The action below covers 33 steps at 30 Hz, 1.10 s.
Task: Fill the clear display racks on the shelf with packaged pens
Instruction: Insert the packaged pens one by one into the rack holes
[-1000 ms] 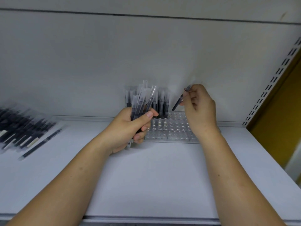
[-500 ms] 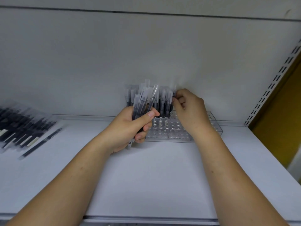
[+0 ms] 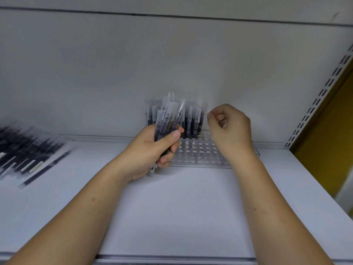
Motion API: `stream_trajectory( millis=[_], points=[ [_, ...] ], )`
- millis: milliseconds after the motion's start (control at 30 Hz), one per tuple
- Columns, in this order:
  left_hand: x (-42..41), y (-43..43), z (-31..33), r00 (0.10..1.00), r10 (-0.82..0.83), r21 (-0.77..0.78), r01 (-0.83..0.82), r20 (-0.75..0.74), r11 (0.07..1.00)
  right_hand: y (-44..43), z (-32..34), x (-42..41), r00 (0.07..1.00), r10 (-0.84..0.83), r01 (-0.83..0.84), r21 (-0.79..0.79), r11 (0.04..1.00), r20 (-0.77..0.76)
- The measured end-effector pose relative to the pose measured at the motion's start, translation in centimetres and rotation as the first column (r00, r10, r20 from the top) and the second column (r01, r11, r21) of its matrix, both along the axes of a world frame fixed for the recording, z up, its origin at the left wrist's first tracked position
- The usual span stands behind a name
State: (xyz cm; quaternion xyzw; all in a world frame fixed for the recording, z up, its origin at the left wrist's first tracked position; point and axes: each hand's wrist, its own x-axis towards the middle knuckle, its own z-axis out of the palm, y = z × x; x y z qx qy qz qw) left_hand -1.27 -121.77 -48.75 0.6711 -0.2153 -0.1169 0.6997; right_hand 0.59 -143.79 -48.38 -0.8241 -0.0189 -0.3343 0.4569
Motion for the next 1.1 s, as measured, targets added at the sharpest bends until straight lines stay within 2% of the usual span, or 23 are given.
stream_trajectory(
  millis=[100,200,300,400,667,833,967,1100],
  points=[
    [-0.1,-0.1,0.1,0.998,-0.033,0.035,0.032,0.052,0.999,1.2,0.7,-1.0,0.977,0.214,-0.211,0.165,0.964,-0.003],
    [-0.3,-0.3,0.1,0.995,-0.056,0.081,0.049,0.082,0.996,2.4,1.2,-1.8,0.913,0.406,-0.388,0.224,0.894,-0.041],
    [-0.7,-0.5,0.2,0.993,-0.052,0.095,0.042,0.107,0.995,2.9,1.1,-2.2,0.849,0.526,-0.496,0.265,0.827,-0.048],
    [-0.9,-0.7,0.4,0.988,-0.041,0.118,0.023,0.147,0.993,3.2,1.0,-2.2,0.814,0.577,-0.532,0.315,0.786,-0.063],
    [-0.4,-0.5,0.2,0.992,-0.02,0.087,0.008,0.128,0.996,2.4,1.3,-1.8,0.878,0.479,-0.443,0.399,0.803,0.011],
    [-0.1,-0.4,-0.2,0.994,-0.005,0.1,-0.006,0.107,0.995,1.5,1.4,-1.1,0.918,0.369,-0.395,0.447,0.803,0.147],
    [0.3,-0.2,-0.5,0.994,0.031,0.098,-0.041,0.104,0.994,0.3,1.3,-0.5,0.949,0.231,-0.301,0.395,0.868,0.215],
    [0.2,-0.2,-0.4,0.995,0.04,0.084,-0.048,0.096,0.995,-0.4,0.9,-0.2,0.967,0.137,-0.194,0.271,0.943,0.216]
  ],
)
